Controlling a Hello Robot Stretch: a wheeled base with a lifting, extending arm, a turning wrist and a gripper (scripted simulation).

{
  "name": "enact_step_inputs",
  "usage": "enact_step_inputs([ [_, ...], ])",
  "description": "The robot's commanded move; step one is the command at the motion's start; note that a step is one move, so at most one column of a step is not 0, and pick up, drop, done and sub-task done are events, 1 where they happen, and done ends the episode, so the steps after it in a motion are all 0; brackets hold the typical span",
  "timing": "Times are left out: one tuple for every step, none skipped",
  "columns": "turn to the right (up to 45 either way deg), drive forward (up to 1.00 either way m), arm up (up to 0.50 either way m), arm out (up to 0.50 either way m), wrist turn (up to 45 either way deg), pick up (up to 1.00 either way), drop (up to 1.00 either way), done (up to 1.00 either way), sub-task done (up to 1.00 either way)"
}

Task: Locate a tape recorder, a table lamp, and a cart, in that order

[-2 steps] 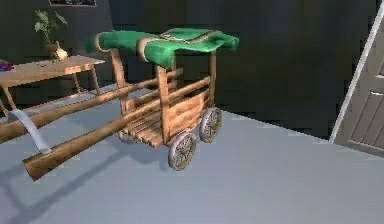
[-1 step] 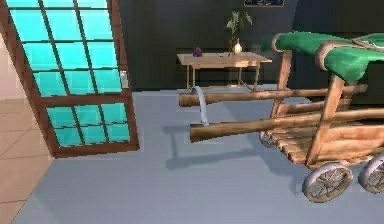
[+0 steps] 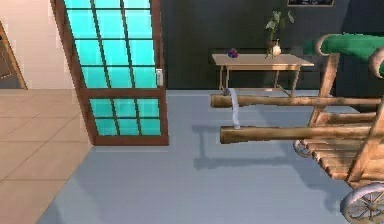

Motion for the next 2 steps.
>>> enact_step_inputs([
  [0.0,0.75,0.00,0.00,0.0,0.00,0.00,0.00,0.00],
  [-45.0,0.00,0.00,0.00,0.0,0.00,0.00,0.00,0.00],
])
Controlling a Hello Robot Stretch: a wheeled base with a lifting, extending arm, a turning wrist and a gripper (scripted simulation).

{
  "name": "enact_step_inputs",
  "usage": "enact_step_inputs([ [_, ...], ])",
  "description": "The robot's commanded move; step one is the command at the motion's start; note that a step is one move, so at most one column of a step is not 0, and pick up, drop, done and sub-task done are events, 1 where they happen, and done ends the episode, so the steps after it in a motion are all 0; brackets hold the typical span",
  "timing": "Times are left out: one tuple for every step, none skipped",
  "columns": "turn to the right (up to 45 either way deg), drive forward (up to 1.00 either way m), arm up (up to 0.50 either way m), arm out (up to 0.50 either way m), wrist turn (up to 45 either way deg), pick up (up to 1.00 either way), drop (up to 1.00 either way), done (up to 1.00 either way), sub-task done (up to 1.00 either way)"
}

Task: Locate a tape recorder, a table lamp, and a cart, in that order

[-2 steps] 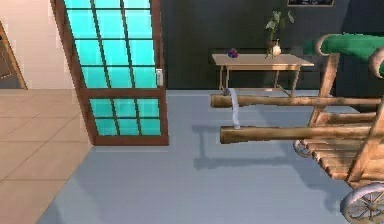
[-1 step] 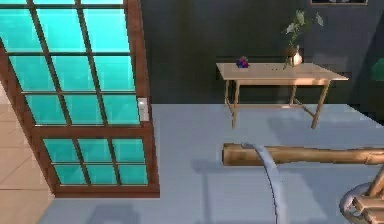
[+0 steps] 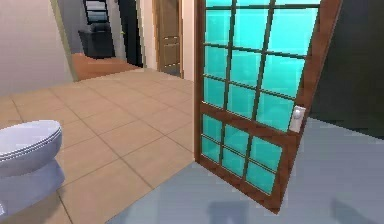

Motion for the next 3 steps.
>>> enact_step_inputs([
  [-6.0,0.00,0.00,0.00,0.0,0.00,0.00,0.00,0.00],
  [0.0,1.00,0.00,0.00,0.0,0.00,0.00,0.00,0.00],
  [0.0,1.00,0.00,0.00,0.0,0.00,0.00,0.00,0.00],
])
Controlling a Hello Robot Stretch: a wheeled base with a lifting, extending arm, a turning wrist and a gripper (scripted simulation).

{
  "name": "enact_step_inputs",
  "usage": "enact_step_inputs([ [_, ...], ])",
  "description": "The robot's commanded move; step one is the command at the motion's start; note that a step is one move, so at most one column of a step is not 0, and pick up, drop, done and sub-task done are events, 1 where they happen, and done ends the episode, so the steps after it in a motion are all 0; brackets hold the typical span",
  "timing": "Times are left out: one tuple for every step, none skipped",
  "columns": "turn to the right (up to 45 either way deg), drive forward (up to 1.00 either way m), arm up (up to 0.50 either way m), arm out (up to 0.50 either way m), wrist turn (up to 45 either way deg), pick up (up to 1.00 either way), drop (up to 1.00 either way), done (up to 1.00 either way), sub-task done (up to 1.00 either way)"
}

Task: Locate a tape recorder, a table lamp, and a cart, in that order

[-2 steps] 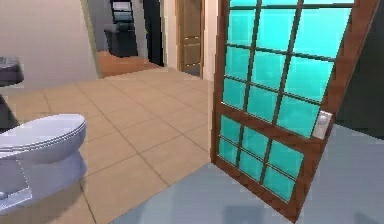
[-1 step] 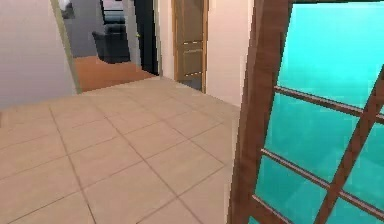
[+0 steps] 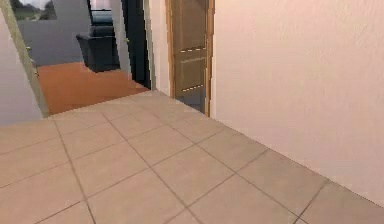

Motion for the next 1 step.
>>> enact_step_inputs([
  [-3.0,0.00,0.00,0.00,0.0,0.00,0.00,0.00,0.00],
])
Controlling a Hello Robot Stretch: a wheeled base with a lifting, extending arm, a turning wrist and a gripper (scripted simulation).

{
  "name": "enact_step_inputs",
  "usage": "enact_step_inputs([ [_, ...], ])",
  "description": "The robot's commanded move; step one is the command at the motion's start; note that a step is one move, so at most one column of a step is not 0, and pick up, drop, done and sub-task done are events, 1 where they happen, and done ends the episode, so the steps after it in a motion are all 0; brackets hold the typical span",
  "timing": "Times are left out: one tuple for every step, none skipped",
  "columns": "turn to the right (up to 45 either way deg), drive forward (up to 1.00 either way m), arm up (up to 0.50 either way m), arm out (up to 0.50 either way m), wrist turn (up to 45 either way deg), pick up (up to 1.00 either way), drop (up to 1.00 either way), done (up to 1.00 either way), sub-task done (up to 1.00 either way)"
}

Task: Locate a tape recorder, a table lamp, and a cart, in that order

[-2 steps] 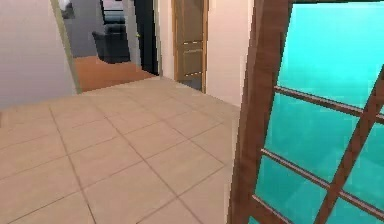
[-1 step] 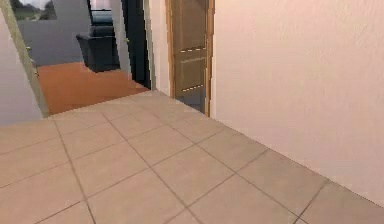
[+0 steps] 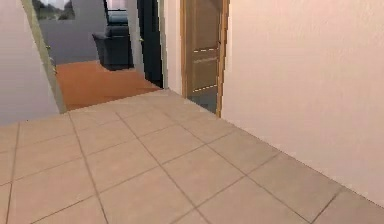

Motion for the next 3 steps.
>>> enact_step_inputs([
  [0.0,1.00,0.00,0.00,0.0,0.00,0.00,0.00,0.00],
  [0.0,1.00,0.00,0.00,0.0,0.00,0.00,0.00,0.00],
  [0.0,0.70,0.00,0.00,0.0,0.00,0.00,0.00,0.00],
])
